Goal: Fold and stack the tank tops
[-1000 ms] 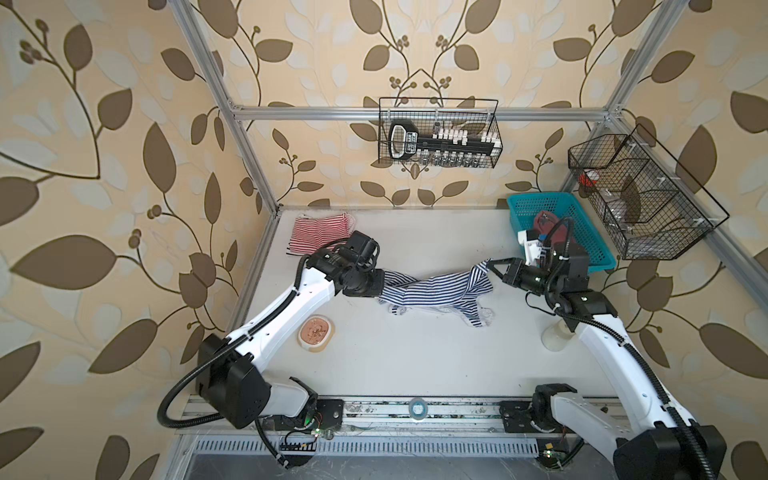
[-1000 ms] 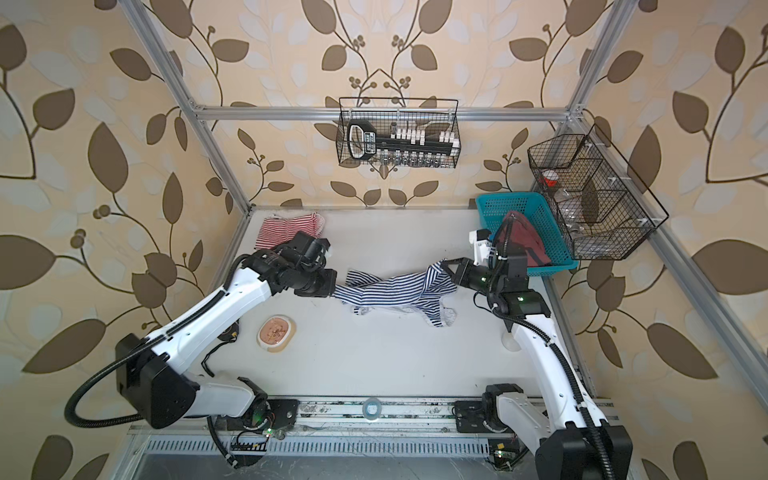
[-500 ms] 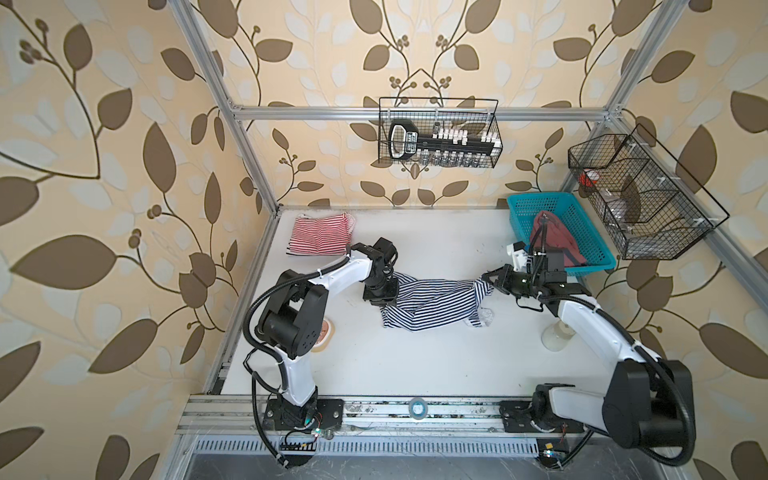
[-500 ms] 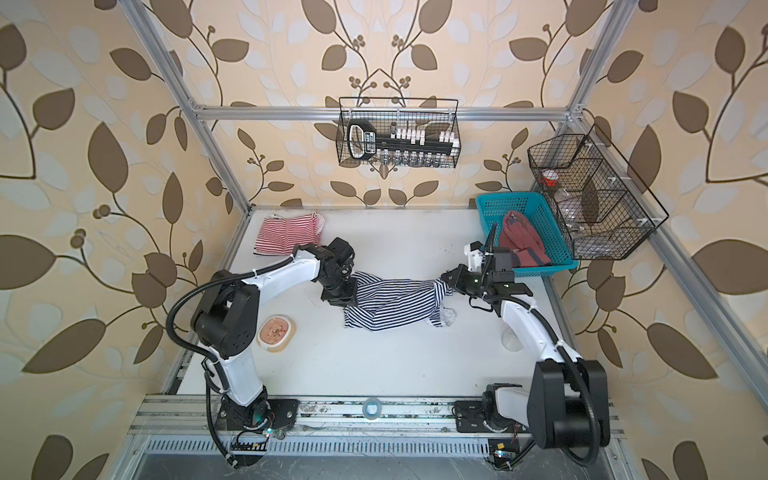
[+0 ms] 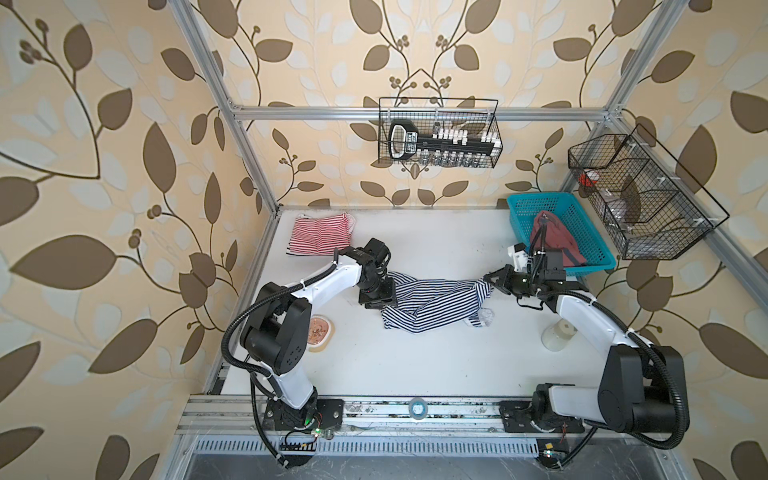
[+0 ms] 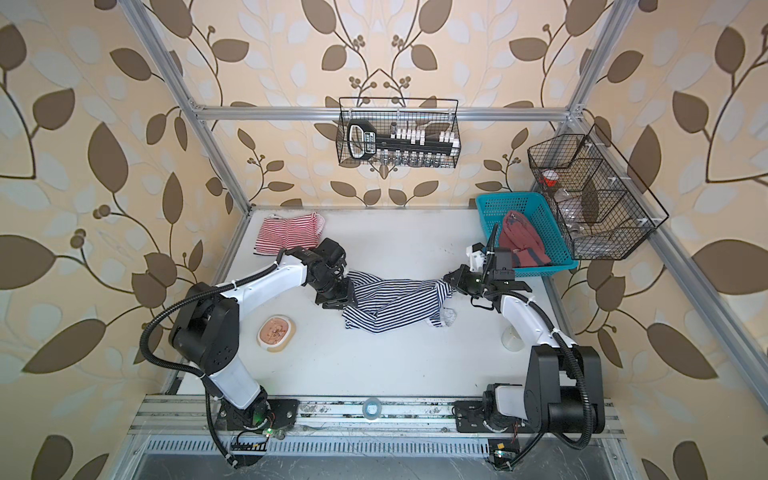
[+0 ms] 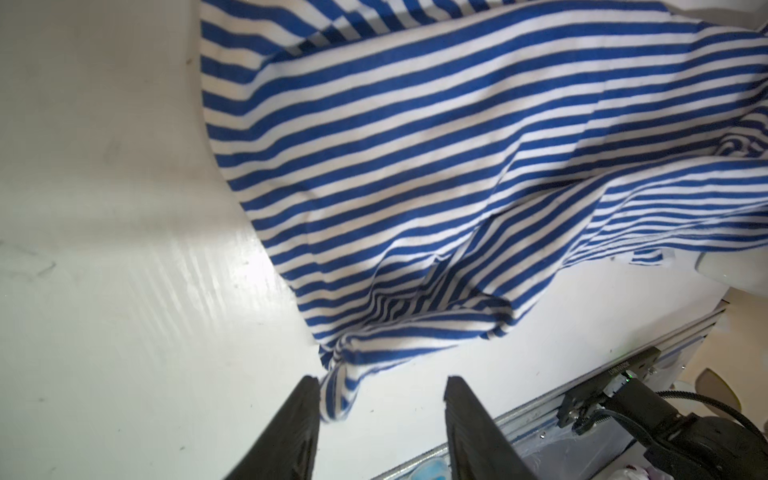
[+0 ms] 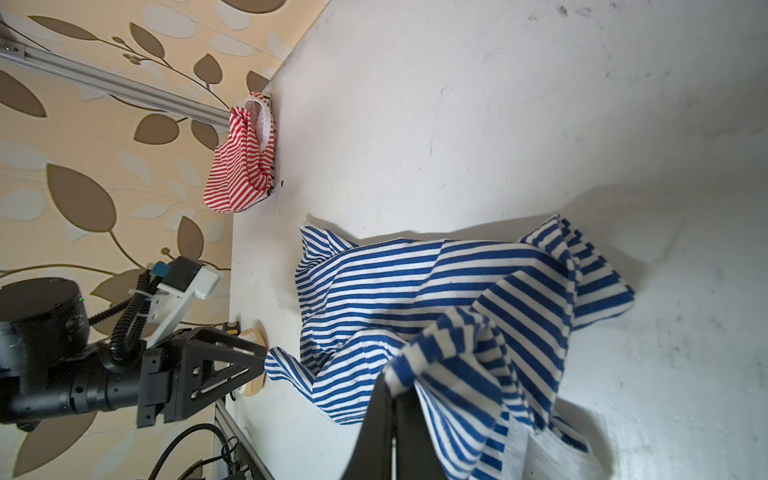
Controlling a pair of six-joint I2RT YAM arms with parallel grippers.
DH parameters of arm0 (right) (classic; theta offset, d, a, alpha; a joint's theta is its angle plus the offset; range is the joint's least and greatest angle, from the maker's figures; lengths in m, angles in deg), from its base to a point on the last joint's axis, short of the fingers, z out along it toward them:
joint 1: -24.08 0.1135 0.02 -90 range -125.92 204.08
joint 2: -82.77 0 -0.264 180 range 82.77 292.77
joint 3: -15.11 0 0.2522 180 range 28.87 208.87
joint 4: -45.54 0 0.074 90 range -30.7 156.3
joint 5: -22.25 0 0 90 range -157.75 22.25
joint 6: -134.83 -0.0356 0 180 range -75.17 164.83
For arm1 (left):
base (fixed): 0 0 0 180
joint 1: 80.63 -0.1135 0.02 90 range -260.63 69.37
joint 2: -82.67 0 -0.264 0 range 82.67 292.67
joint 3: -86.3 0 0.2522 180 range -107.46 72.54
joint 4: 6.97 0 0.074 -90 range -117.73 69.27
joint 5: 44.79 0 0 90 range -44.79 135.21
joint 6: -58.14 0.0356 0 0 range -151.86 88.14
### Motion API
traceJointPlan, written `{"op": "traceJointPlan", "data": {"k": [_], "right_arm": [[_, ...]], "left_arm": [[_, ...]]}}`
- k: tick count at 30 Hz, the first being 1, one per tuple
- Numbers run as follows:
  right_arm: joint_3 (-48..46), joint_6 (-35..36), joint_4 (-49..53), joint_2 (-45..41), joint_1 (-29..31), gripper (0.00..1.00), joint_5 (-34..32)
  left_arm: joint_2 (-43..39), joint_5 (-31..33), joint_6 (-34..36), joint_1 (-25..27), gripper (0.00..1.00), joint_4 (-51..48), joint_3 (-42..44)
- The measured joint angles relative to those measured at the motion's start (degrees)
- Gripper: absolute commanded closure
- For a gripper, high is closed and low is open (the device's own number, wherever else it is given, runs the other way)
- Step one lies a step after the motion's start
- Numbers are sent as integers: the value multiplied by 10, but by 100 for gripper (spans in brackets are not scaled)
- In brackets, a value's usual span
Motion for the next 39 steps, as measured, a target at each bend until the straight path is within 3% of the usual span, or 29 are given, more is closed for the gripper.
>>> {"op": "traceJointPlan", "data": {"k": [16, 39], "right_arm": [[0, 0, -6, 0, 0, 100, 6], [0, 0, -11, 0, -2, 100, 12]], "left_arm": [[-36, 23, -44, 23, 56, 31, 61], [-29, 32, -33, 24, 67, 93, 119]]}}
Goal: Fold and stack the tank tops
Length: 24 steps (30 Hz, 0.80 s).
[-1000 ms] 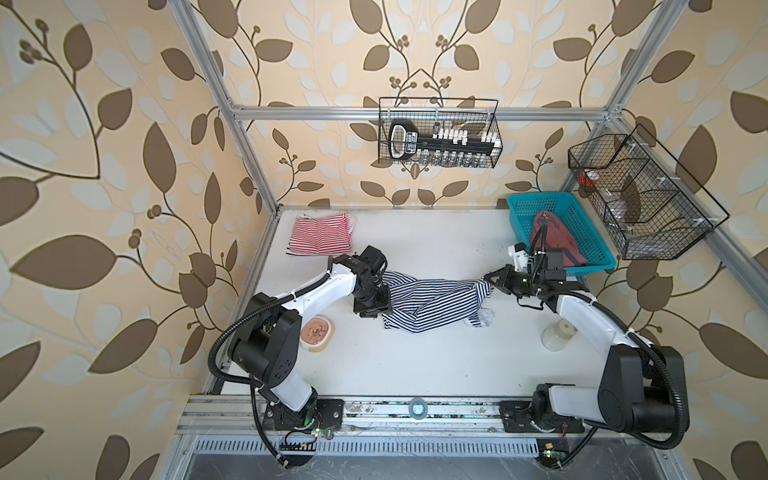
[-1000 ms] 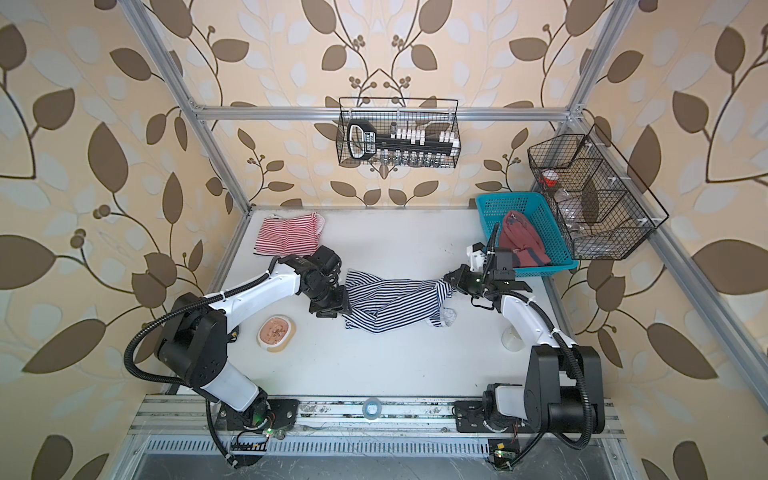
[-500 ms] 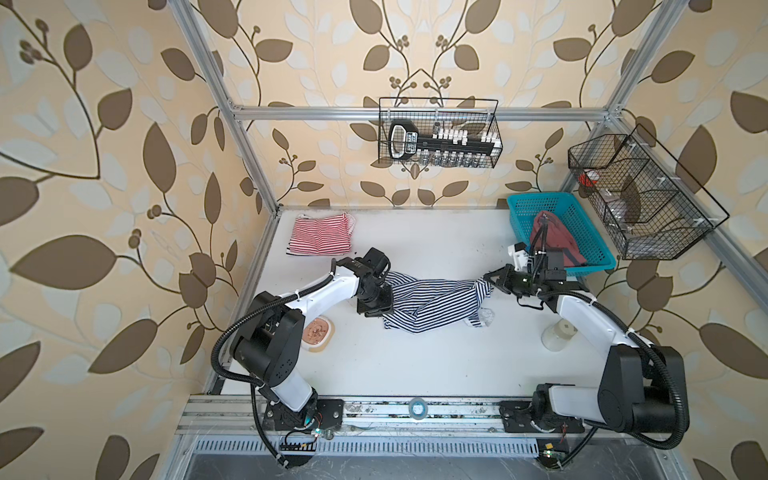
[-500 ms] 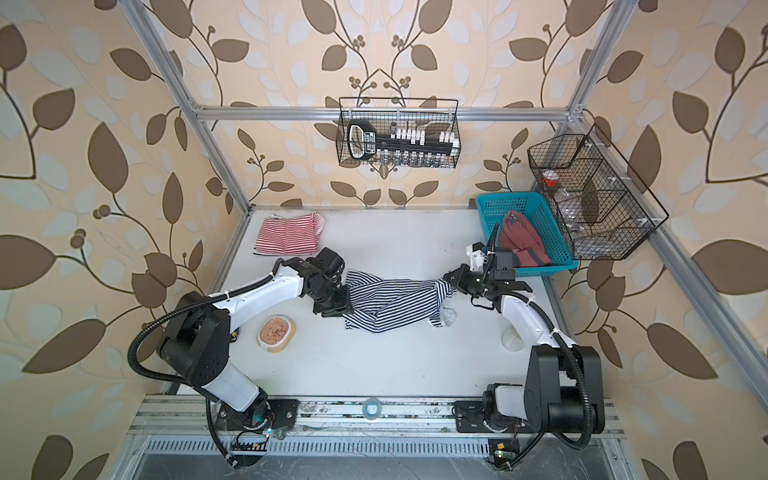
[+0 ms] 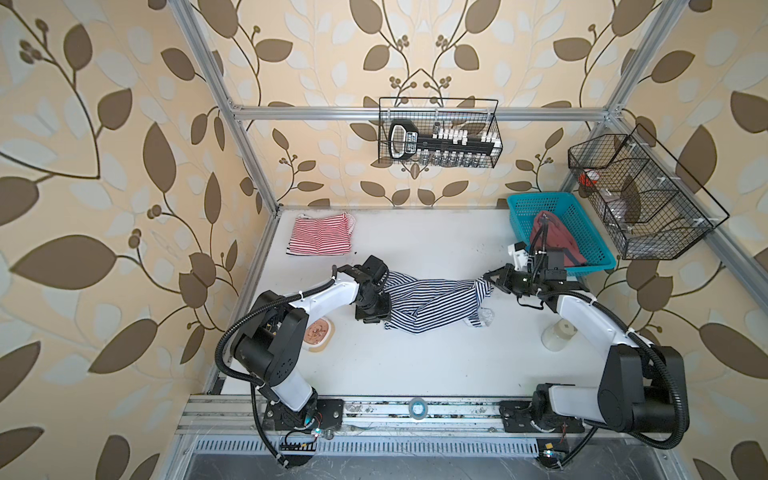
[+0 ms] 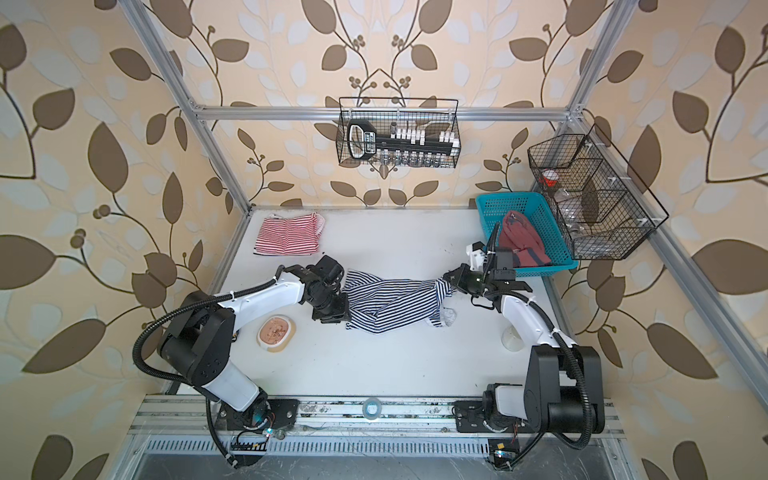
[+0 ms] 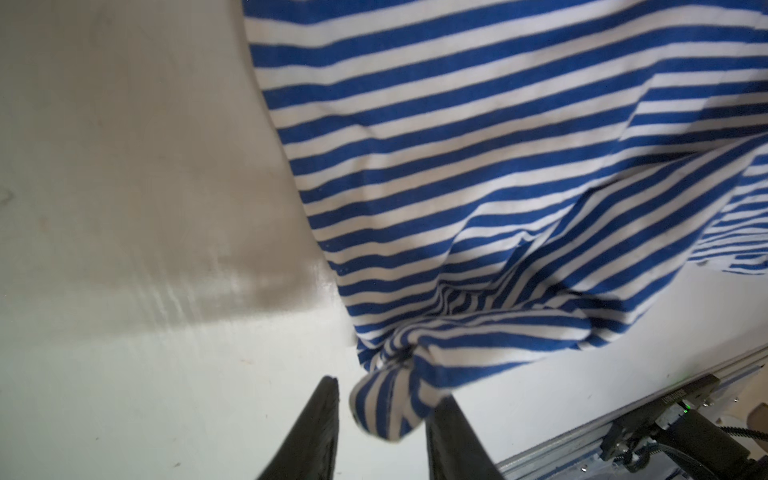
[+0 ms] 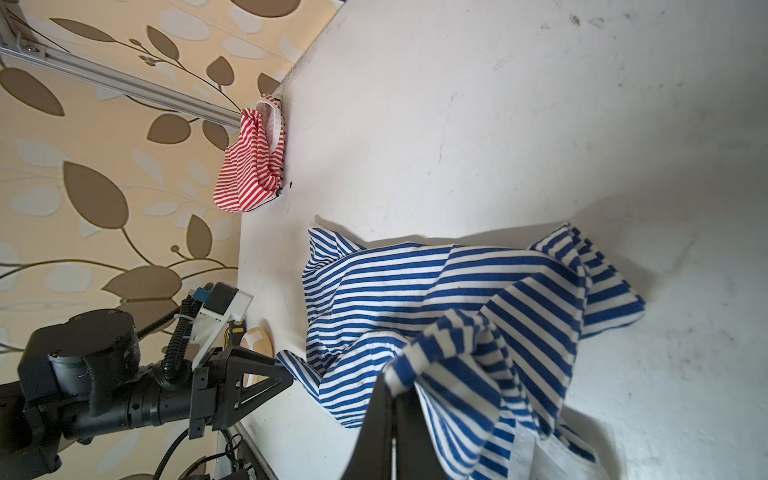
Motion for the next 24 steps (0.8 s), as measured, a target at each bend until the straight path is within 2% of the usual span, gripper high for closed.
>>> {"op": "traceJointPlan", "data": {"k": [5, 14, 20, 24], "right_arm": [[0, 0, -3, 0, 0, 100, 1], [0, 0, -3, 0, -1, 100, 4], [6, 4, 6, -6, -1, 100, 4], [35, 13, 37, -42, -1, 100, 4]], "left_arm": [[-1, 3, 3, 0, 74, 17, 3], [-4, -1, 10, 0, 99, 40, 11], [-23, 2, 19, 0, 100, 18, 8], [-59, 7, 26, 0, 100, -33, -35]]}}
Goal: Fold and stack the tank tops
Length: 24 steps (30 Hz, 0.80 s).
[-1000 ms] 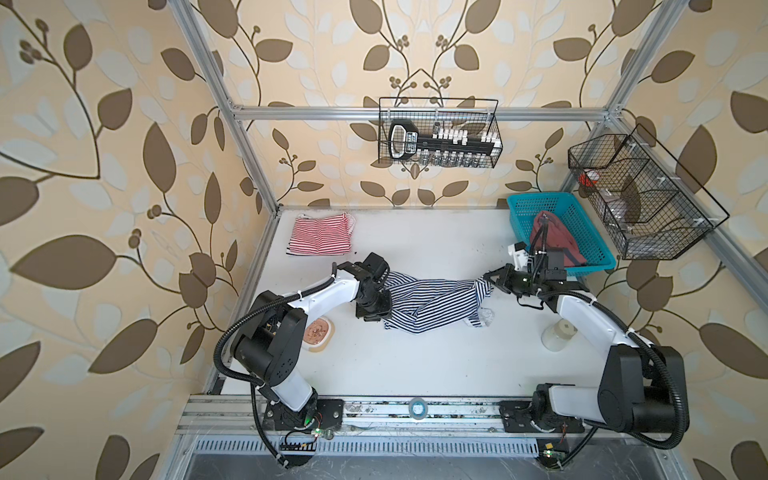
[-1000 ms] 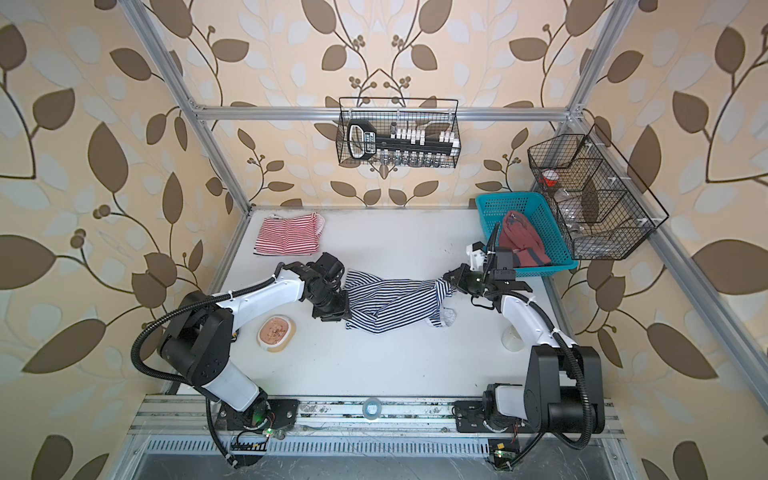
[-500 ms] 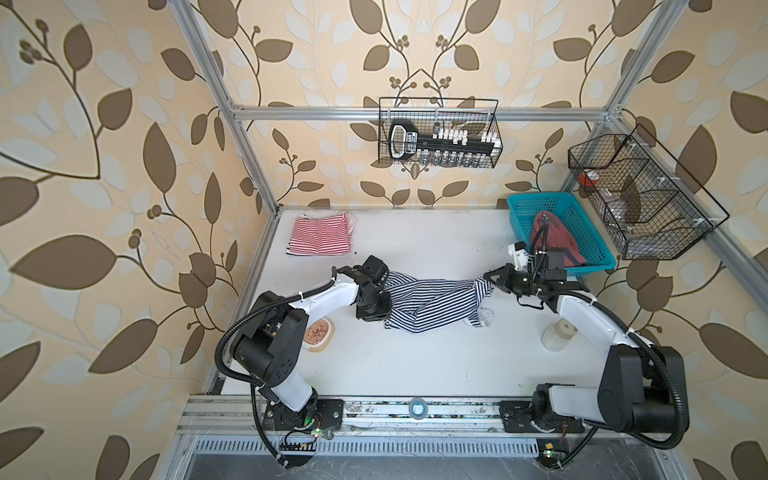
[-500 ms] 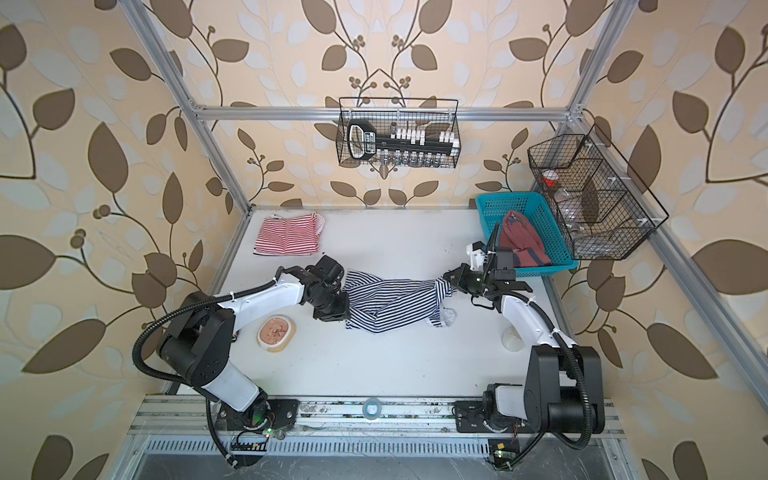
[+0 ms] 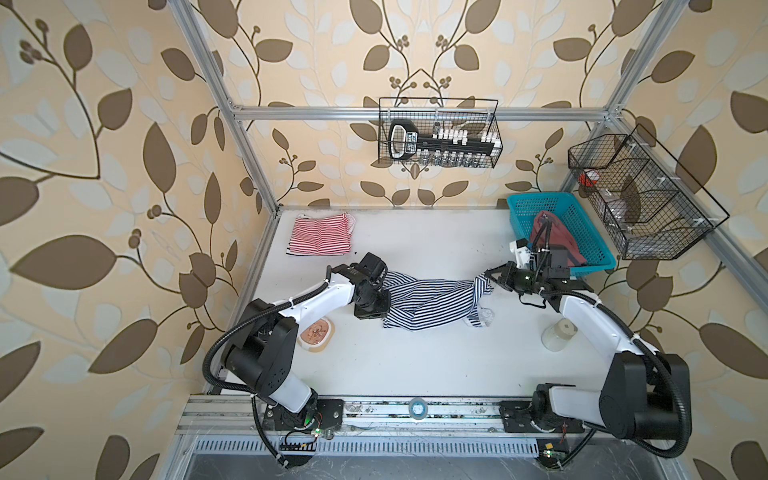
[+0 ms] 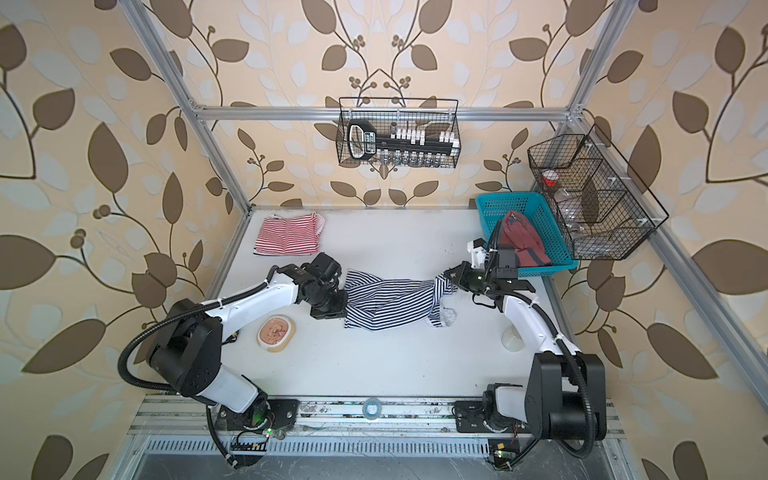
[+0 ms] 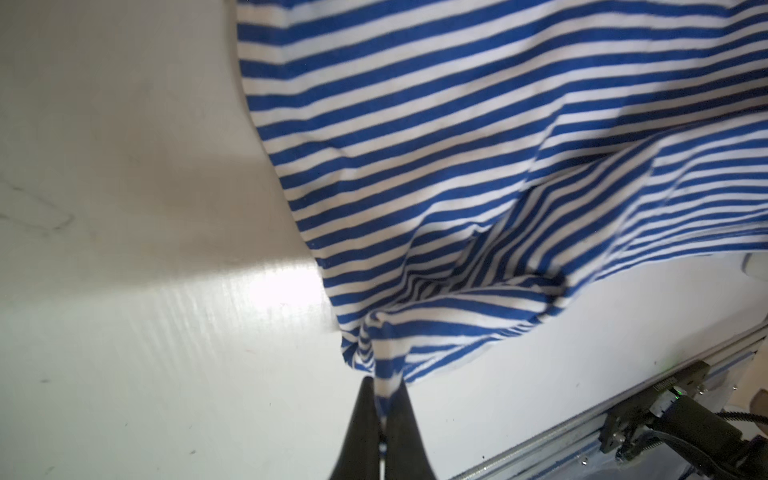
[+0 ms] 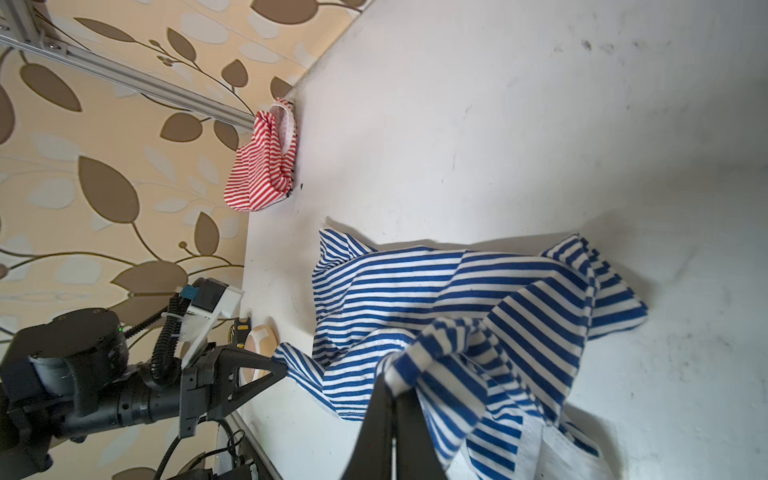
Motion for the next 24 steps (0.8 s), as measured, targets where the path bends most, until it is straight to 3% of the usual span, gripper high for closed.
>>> {"op": "traceJointPlan", "data": {"k": [10, 17, 24], "right_arm": [[136, 13, 37, -113, 0, 100, -5], [218, 10, 52, -131, -9, 100, -9], [284, -10, 54, -158, -9, 100, 7]], "left_arm": [[-91, 14, 37, 0, 100, -110, -188], [-104, 54, 65, -9, 100, -195, -286], [-172, 87, 67, -20, 100, -218, -389]]}}
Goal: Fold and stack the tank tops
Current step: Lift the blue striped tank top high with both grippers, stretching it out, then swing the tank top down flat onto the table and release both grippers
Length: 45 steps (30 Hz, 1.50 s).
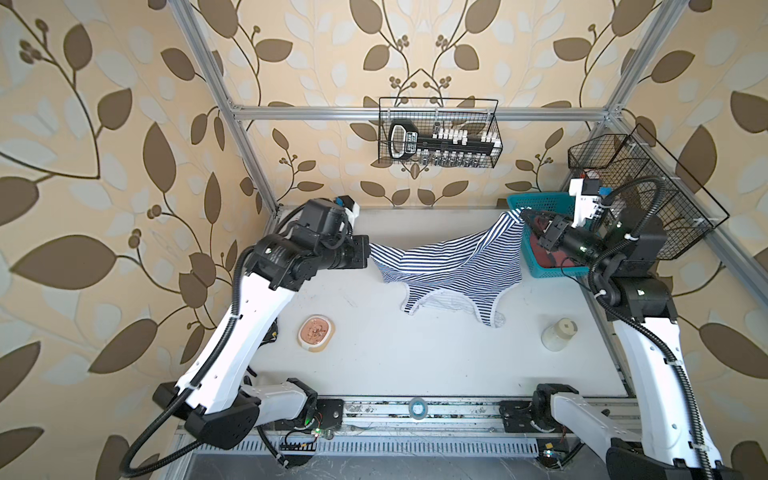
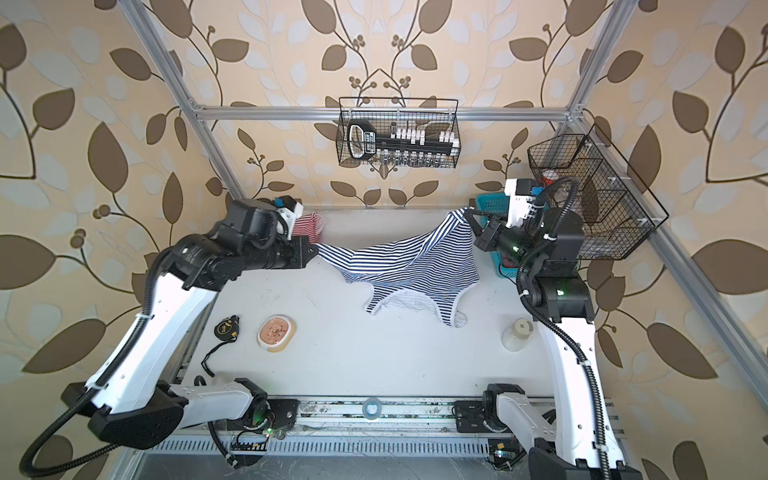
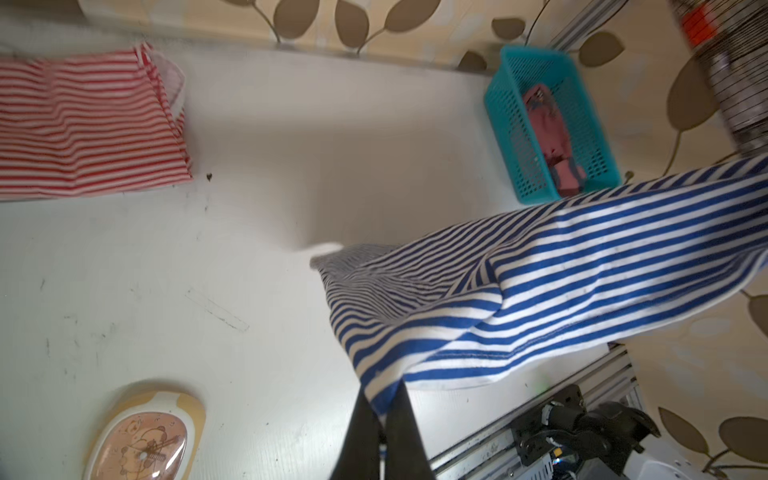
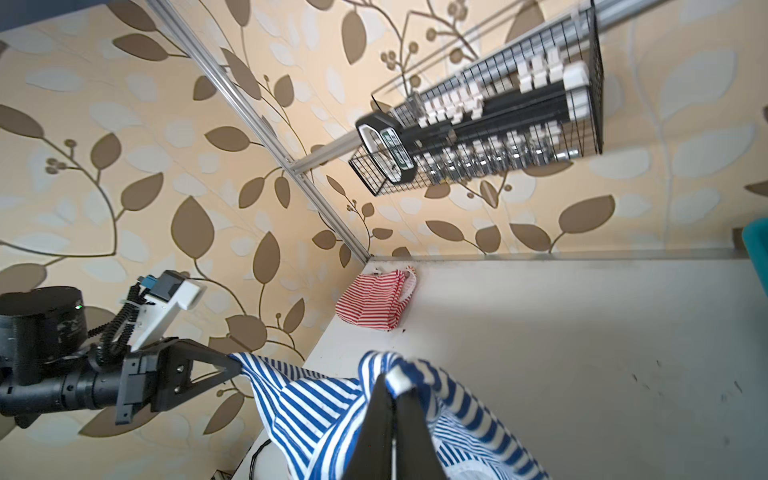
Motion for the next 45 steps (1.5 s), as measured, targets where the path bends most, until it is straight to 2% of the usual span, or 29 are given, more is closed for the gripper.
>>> {"op": "traceJointPlan", "data": {"k": [4, 8, 12, 14, 18, 23, 26, 28, 31, 33, 36, 38, 42, 44, 45], "right_arm": [[39, -14, -8, -29, 0, 100, 13], [76, -23, -26, -40, -1, 100, 25], [82, -30, -46, -24, -1, 100, 35], [82, -35, -53, 5, -2, 100, 41], [82, -63, -79, 99, -11, 100, 58], [94, -129, -130, 222, -20, 100, 76], [130, -166, -166, 273, -21, 100, 89], [154, -191, -205, 289, -21, 100, 97], [170, -223, -276, 291, -22, 100, 113], [168, -238, -323, 284, -22, 100, 125], [113, -241, -365, 253, -22, 100, 134], [54, -238, -367, 223, -22, 100, 142], [-24, -204, -346, 190, -22, 100, 136], [-116, -162, -299, 143, -22, 100, 120], [-176, -139, -270, 110, -22, 100, 108]], "left_arm": [[-46, 0, 0, 0, 100, 6, -55], [-71, 1, 0, 0, 100, 16, -74], [-52, 12, 0, -5, 100, 19, -72], [-18, 4, -1, -27, 100, 21, -72], [97, -68, -14, -122, 100, 36, -95], [281, -173, -65, -230, 100, 53, -219], [351, -221, -96, -258, 100, 57, -336], [370, -250, -116, -264, 100, 76, -405], [354, -293, -139, -261, 100, 118, -434], [315, -316, -144, -257, 100, 151, -396], [214, -326, -142, -245, 100, 211, -233], [149, -326, -140, -236, 100, 216, -127], [75, -311, -134, -206, 100, 258, 25], [20, -284, -133, -176, 100, 291, 157], [-15, -270, -137, -150, 100, 312, 252]]}}
